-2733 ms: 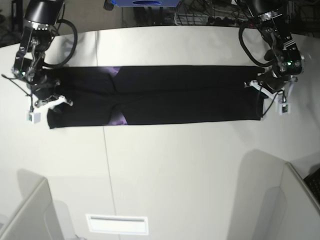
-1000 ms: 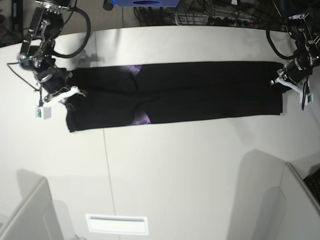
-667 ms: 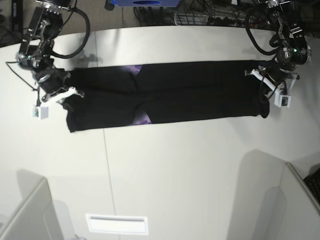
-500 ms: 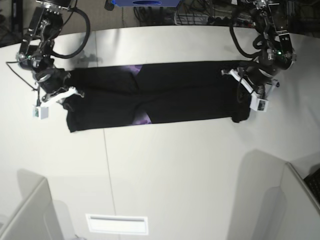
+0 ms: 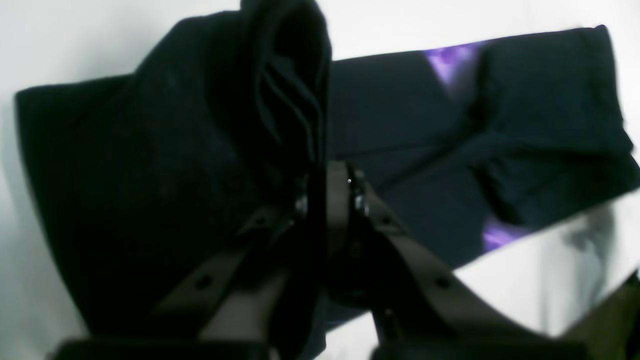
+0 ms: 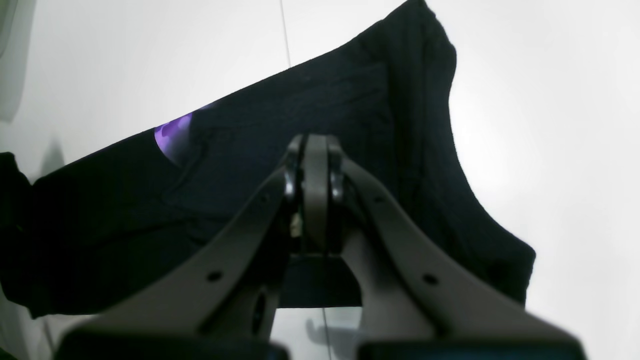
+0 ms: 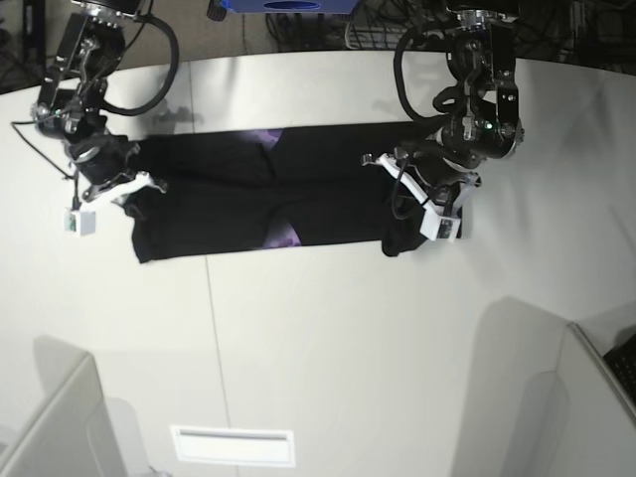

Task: Fold the T-shirt properly
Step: 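Move the left gripper inward along the strip and pinch its middle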

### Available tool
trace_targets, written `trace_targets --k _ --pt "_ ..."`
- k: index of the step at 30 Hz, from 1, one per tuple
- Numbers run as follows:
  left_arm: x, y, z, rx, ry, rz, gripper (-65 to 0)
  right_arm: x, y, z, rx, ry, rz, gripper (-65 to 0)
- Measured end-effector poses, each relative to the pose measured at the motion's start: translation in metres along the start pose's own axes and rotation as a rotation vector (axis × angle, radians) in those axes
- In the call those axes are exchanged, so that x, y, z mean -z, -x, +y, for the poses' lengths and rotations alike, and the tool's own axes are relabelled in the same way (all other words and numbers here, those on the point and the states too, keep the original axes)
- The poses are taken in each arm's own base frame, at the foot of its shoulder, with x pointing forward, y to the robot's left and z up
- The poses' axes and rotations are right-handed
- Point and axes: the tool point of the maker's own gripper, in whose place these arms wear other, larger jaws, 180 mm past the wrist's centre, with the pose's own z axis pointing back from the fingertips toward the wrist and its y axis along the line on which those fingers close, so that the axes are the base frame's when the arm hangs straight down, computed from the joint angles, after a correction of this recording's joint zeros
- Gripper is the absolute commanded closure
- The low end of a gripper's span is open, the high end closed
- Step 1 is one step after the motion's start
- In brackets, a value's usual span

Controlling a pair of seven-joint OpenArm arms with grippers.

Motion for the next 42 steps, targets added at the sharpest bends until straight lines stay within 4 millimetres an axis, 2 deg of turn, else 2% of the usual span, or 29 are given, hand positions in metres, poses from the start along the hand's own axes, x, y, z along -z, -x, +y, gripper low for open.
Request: trace_targets --k 5,10,22,27,34,42 --pt "0.011 -0.003 -0.014 0.012 0.040 0.014 0.0 0.000 0.000 0.000 0.000 0.000 0.000 0.0" --pt "0.021 0.012 -0.015 -0.022 0.045 0.063 0.0 0.000 0.000 0.000 0.000 0.000 0.000 0.0" --pt "0.023 0.010 -0.017 -0.033 0.050 0.058 0.0 0.000 0.000 0.000 0.001 0.000 0.000 0.0" --pt "0.025 0.001 -0.021 -0.032 0.058 0.040 0.0 0.000 0.000 0.000 0.001 0.000 0.000 0.0" --pt "0.031 0.014 -0.018 -0.053 0.053 0.080 0.0 0.000 0.000 0.000 0.001 0.000 0.000 0.0" --pt "0.033 0.010 -0.021 -0.056 0.059 0.072 0.0 0.000 0.000 0.000 0.000 0.000 0.000 0.0"
